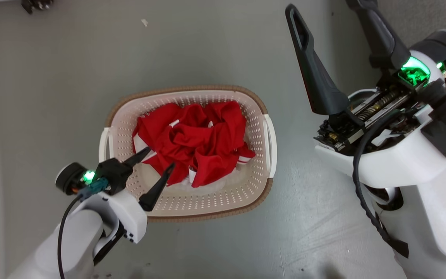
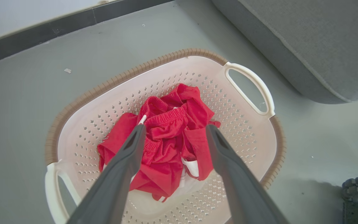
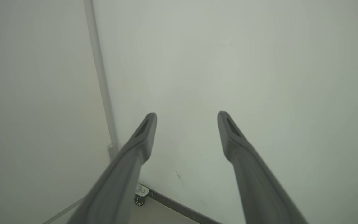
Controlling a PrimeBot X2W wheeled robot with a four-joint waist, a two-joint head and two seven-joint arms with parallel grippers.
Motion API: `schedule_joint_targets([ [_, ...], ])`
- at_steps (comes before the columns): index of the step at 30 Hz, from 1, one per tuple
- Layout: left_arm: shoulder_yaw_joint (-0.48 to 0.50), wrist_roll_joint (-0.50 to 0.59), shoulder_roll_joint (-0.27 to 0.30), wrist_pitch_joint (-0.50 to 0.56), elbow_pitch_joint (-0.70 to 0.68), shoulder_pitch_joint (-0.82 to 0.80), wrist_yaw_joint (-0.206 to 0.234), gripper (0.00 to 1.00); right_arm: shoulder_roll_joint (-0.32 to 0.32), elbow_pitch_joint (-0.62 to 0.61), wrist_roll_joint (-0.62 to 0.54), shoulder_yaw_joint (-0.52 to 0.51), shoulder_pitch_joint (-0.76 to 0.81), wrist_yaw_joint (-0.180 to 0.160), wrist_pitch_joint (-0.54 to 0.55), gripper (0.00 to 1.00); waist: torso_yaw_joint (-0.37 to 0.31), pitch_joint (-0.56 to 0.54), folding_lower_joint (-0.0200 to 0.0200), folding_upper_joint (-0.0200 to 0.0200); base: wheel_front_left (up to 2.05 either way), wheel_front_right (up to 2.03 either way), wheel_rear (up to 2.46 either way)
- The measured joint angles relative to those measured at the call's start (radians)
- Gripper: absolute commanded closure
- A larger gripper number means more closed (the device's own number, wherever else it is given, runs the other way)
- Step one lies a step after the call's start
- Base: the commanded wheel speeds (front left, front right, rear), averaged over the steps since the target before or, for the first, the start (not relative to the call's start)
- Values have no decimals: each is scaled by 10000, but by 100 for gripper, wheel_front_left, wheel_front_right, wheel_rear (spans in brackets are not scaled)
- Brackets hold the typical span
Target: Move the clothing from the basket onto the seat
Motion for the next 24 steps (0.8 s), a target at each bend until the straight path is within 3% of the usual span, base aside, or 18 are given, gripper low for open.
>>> schedule_joint_targets([
  [24,-1707,0,-414,0,920,-2728,0,0,-23,-493,-2,190,-1193,0,0,0,-252,2016,0,0,0,0,0],
])
